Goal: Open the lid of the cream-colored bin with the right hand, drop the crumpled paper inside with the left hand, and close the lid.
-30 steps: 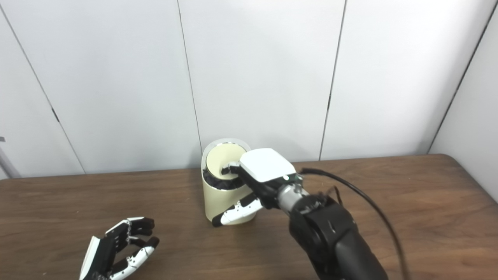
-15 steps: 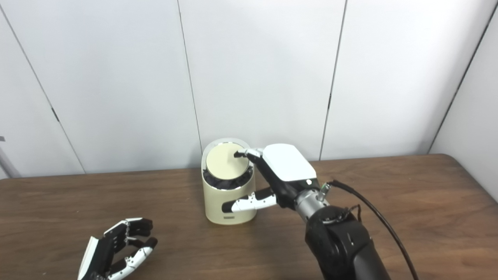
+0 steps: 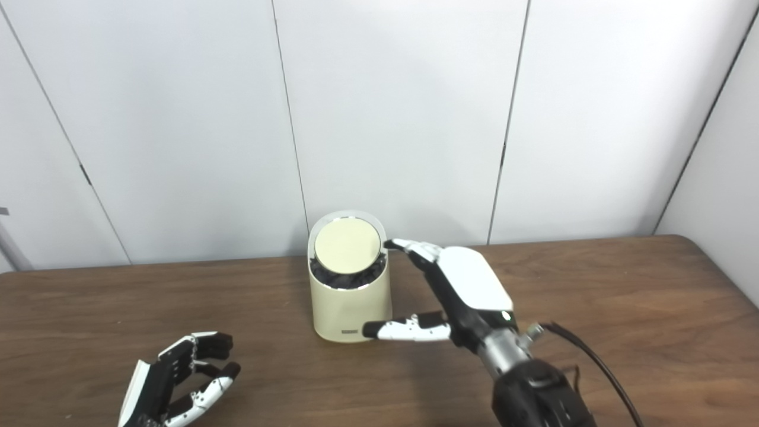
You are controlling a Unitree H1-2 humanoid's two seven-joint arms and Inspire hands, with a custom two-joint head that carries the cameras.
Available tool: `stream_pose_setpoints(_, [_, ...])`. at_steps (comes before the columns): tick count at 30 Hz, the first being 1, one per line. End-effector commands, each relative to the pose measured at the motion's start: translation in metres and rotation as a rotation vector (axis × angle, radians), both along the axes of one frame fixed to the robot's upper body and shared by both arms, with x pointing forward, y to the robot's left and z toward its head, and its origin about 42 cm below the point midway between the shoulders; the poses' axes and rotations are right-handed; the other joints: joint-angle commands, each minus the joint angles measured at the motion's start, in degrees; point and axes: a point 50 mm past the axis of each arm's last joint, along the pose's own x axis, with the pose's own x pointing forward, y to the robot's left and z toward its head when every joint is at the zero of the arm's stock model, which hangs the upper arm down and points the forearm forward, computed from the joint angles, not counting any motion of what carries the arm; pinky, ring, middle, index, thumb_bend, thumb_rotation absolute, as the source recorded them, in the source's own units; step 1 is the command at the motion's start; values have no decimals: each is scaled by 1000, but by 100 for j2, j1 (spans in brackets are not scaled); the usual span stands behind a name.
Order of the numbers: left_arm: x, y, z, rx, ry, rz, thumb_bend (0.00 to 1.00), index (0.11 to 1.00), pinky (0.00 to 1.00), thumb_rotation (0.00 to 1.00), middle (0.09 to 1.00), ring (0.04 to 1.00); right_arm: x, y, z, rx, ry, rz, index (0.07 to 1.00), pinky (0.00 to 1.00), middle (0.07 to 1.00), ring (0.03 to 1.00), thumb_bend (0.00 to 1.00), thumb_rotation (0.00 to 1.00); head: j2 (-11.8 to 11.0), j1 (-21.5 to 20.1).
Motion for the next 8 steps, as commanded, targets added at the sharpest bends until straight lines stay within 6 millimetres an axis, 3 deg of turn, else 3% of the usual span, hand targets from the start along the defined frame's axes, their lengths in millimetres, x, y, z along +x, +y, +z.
stream_pose_setpoints(1, [6,5,13,4,-76,-8,610,648,541,279,671,659,-2,-3,6,54,-85,8,868,806,873,887,854,690,0,-3])
stream_pose_setpoints(4, [5,7,13,9,-81,-8,616,649,544,300,671,660,-9,-12,-8,101,-91,-13,870,770,886,887,853,758,5,6])
stream_pose_setpoints(8, [3,8,14,14,-82,-2,609,650,544,294,670,660,-16,-26,-28,185,-90,-26,879,796,891,891,836,770,2,25])
